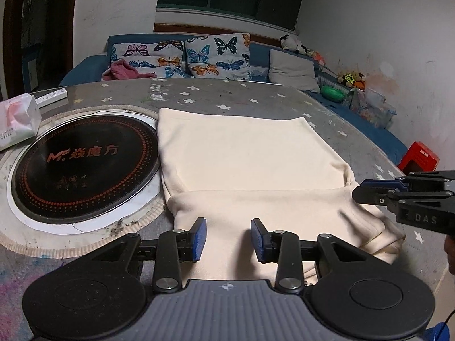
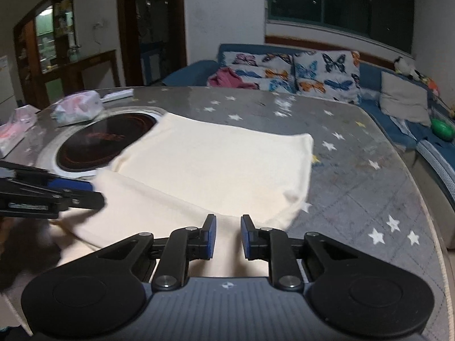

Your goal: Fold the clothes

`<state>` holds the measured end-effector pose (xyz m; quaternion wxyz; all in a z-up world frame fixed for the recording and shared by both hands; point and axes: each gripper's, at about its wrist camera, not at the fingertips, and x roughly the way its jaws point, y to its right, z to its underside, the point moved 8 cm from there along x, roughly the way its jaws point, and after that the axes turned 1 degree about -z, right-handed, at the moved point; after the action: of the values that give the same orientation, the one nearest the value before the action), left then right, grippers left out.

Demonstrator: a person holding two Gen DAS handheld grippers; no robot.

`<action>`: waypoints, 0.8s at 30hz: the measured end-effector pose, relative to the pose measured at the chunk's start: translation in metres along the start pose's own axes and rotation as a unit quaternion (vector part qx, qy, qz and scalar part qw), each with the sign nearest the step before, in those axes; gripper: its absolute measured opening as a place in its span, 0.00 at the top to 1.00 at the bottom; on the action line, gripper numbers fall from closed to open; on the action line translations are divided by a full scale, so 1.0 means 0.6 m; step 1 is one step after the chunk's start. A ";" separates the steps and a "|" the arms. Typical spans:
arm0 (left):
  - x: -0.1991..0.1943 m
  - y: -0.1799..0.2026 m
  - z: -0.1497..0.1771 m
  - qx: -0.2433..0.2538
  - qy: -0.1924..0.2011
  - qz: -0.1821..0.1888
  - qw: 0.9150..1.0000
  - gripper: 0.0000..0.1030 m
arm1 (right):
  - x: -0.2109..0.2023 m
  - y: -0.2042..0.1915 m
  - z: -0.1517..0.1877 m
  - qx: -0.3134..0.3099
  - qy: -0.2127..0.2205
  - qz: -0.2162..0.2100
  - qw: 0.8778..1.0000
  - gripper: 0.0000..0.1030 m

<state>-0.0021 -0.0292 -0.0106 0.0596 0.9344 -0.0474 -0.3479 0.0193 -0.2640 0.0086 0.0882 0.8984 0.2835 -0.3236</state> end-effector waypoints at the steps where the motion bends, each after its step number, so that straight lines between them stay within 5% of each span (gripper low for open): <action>1: 0.000 0.002 0.000 0.004 0.000 -0.002 1.000 0.61 | 0.000 -0.007 0.000 -0.005 0.000 -0.005 1.000 0.82; 8: 0.000 0.010 0.002 0.027 0.000 -0.018 0.999 0.56 | 0.024 -0.031 0.028 -0.016 -0.031 -0.019 0.999 0.77; 24: -0.011 0.009 0.002 0.054 0.006 -0.043 0.998 0.47 | -0.005 -0.025 0.035 -0.012 -0.023 -0.011 1.000 0.70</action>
<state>-0.0080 -0.0338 -0.0065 -0.0057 0.9394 -0.0253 -0.3418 -0.0020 -0.2602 -0.0056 0.1022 0.8866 0.2947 -0.3416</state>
